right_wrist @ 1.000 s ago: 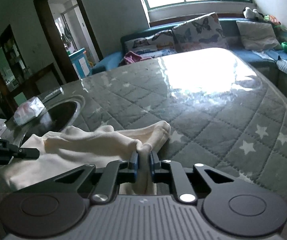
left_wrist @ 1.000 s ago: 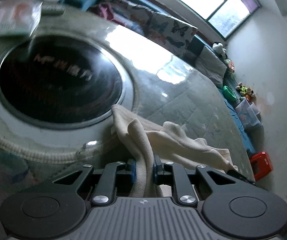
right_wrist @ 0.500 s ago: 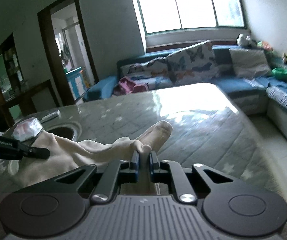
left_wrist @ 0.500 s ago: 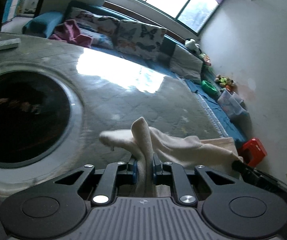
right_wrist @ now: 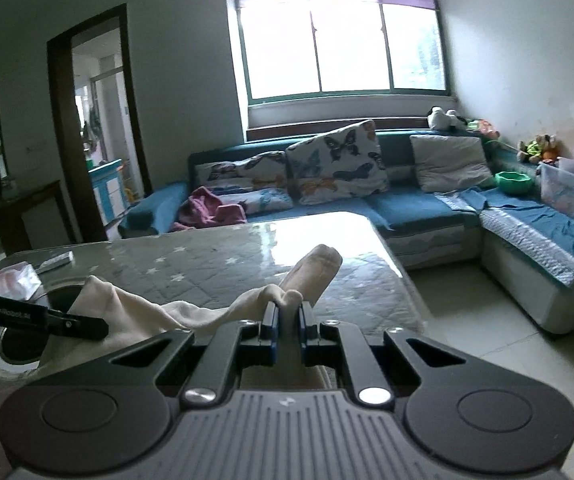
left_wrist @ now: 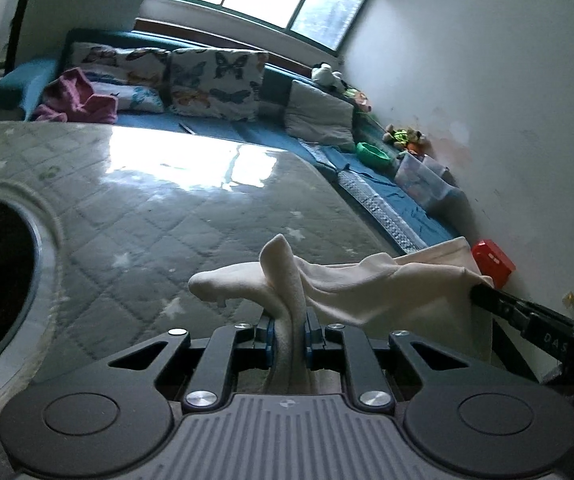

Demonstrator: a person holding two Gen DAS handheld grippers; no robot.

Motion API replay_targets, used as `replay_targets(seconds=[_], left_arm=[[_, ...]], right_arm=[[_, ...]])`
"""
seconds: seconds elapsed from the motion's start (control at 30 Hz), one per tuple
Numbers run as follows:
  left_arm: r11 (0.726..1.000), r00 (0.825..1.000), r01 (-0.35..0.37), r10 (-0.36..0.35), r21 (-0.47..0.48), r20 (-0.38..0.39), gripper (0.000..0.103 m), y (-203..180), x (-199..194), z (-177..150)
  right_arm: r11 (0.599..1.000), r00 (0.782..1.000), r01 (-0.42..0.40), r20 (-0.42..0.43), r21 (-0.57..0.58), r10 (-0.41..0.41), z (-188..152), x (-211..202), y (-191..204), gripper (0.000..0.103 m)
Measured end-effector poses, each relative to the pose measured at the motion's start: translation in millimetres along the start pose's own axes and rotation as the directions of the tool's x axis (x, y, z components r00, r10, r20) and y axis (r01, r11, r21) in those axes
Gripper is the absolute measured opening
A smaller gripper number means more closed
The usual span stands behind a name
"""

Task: Fold clothes
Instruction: 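Hold the lifted garment edge up with the left gripper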

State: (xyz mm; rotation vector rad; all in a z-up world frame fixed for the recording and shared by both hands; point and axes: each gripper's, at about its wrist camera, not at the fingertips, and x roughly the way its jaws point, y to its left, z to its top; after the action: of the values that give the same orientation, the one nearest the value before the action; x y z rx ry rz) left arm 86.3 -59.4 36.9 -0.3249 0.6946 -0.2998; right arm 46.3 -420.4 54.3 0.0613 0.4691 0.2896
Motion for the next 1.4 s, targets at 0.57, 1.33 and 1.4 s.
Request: replay_targets(seconds=[0.57, 1.33, 1.4], left_arm=[[0.993, 1.000, -0.017, 0.014, 0.121, 0.021, 0.015, -41.7, 24.4, 13.5], [0.980, 0.998, -0.062, 0.063, 0.191, -0.002, 0.015, -64.7, 55.6, 10.8], [0.979, 0.998, -0.064, 0.066, 0.192, -0.005, 0.015, -65.0, 57.7, 10.8]], right_arm=[[0.998, 0.998, 0.061, 0.033, -0.007, -0.061, 13.8, -4.0, -26.7, 0.008], [0.996, 0.996, 0.091, 0.005, 0.006, -0.091, 13.7, 17.2, -43.6, 0.008], [0.996, 0.996, 0.094, -0.001, 0.008, -0.094, 12.2, 19.2, -45.3, 0.008]])
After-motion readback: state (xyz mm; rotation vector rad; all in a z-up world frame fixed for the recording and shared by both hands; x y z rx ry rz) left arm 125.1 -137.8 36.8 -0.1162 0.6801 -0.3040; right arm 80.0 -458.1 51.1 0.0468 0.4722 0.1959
